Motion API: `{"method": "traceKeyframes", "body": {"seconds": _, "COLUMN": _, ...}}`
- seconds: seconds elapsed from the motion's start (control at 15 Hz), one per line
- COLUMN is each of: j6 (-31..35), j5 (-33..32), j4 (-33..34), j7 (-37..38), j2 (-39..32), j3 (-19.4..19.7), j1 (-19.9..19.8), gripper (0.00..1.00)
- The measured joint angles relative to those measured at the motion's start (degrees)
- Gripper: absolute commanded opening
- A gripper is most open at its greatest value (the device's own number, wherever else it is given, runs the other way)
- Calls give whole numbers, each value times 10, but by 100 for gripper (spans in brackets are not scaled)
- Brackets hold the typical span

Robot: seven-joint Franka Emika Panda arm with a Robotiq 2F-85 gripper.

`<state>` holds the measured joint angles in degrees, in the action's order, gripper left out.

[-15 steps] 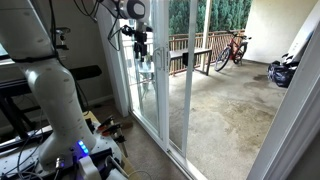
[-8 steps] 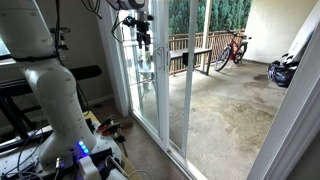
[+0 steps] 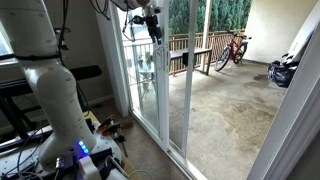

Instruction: Slide the door to the right

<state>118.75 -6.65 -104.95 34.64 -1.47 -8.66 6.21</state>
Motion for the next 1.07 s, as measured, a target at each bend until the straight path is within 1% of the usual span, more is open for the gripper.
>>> {"method": "traceKeyframes", "body": {"seconds": 0.13, "j6": 10, "j5": -6, "j4": 12, "j7": 18, "j2": -12, "j3": 11, "j1": 0, "gripper": 100}}
{"method": "traceKeyframes", "body": {"seconds": 0.27, "j6": 10, "j5": -6, "j4": 22, "j7": 20, "j2": -22, "j3": 17, "j1": 0, "gripper": 100}}
{"method": "traceKeyframes", "body": {"seconds": 0.8, "j6": 10, "j5": -6, "j4": 27, "j7": 20, "j2": -30, "j3": 18, "j1": 1, "gripper": 100}}
{"method": "traceKeyframes", "body": {"seconds": 1.07, "j6": 10, "j5": -6, "j4": 28, "j7": 20, "j2": -46, "j3": 24, "j1": 1, "gripper": 100}}
